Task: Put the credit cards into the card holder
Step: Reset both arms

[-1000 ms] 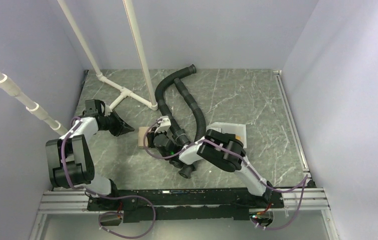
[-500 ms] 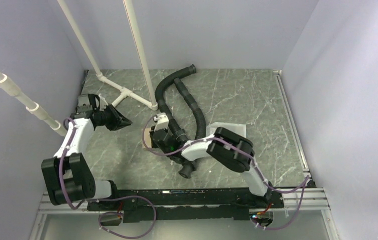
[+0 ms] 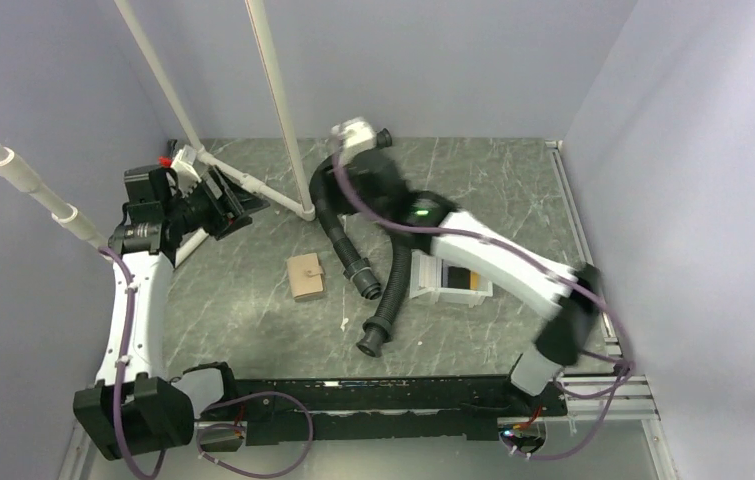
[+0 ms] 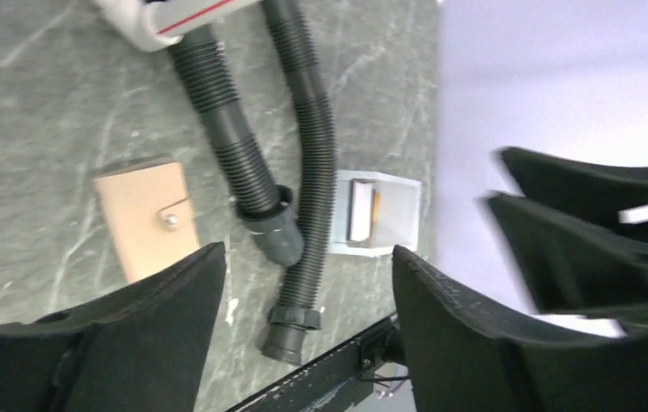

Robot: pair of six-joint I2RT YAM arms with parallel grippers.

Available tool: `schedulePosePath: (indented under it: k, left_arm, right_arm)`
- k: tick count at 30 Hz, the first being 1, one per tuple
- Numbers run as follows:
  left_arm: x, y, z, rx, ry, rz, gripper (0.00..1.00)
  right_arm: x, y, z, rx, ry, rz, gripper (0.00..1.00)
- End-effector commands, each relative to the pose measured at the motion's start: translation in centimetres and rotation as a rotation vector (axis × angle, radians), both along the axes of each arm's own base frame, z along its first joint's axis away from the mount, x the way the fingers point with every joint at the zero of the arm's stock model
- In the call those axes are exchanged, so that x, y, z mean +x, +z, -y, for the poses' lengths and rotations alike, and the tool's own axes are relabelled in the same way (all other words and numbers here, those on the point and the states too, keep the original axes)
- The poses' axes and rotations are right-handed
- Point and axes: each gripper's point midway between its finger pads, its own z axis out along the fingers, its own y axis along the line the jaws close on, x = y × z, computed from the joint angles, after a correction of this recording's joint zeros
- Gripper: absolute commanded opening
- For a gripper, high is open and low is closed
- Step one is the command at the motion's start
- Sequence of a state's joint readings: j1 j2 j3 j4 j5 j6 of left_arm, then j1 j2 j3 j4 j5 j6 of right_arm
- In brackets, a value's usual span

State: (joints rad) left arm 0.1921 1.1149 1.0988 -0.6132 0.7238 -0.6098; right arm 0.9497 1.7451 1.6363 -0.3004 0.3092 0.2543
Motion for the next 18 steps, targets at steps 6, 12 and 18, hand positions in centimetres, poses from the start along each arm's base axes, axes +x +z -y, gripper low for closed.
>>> schedulePosePath:
  k: [6,12,18]
  left_arm:
    - [-2.1,13.4,8.1,-0.018,-0.262,0.474,0.86]
    - [-4.3,20.6,9.3,0.009,-0.300,0.709,0.90]
    - [-7.0,26.3,7.9,0.078,-0.230,0.893,0.93]
  right_arm:
    - [-7.6,16.7,18.2,0.070,-0.131,0.279,0.76]
    - [-13.0,24.7,26.4,0.275,-0.197,0.470,0.87]
    - [-16.2,28.7,32.8,0.365,-0.300,0.570,0.95]
